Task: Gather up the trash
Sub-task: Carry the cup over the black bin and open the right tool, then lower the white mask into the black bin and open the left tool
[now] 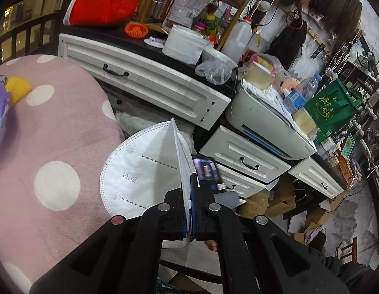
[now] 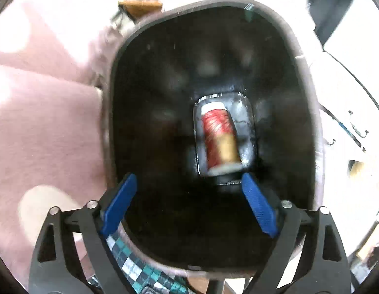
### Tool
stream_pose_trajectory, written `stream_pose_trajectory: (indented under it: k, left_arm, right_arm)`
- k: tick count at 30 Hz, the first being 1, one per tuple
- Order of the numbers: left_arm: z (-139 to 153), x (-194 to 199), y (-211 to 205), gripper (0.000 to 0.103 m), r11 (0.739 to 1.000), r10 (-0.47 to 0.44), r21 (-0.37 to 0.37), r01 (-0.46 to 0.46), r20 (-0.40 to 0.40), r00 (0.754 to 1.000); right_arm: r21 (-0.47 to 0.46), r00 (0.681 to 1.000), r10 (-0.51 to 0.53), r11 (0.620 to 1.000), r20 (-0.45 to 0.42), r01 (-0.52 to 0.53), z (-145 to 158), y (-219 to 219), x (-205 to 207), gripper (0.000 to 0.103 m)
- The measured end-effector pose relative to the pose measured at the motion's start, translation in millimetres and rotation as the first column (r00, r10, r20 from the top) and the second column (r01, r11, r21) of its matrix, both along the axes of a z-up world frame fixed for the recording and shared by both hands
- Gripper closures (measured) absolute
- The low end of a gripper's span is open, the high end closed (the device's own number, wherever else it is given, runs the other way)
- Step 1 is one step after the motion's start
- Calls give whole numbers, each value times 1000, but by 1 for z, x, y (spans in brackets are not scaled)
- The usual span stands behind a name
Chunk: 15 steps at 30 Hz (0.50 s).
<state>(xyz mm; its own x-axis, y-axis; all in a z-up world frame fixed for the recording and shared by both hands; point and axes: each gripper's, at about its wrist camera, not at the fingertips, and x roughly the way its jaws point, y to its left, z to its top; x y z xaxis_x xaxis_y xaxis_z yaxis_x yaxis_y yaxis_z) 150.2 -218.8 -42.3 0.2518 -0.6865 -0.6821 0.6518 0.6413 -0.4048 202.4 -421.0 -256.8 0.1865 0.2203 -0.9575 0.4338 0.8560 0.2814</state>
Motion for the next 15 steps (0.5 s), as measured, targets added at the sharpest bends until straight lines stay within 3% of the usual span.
stream_pose_trajectory:
  k: [6, 7, 10, 15]
  left_arm:
    - [-12, -1, -22, 100, 999, -27, 30, 27, -17, 999]
    - [-15, -1, -27, 100, 999, -34, 40, 35, -21, 999]
    - [-27, -3, -49, 100, 995, -58, 74, 61, -40, 998]
    - [-66, -7, -89, 100, 981, -101, 160, 114, -83, 991]
  right_arm:
    - [-116, 990, -80, 989, 120, 94, 64, -32, -54, 15]
    - [-156, 975, -107, 978, 193, 138, 90, -42, -74, 15]
    - [-237, 950, -184, 940, 252, 245, 115, -62, -111, 15]
    - [-236, 892, -299, 891, 338, 388, 132, -91, -165, 15]
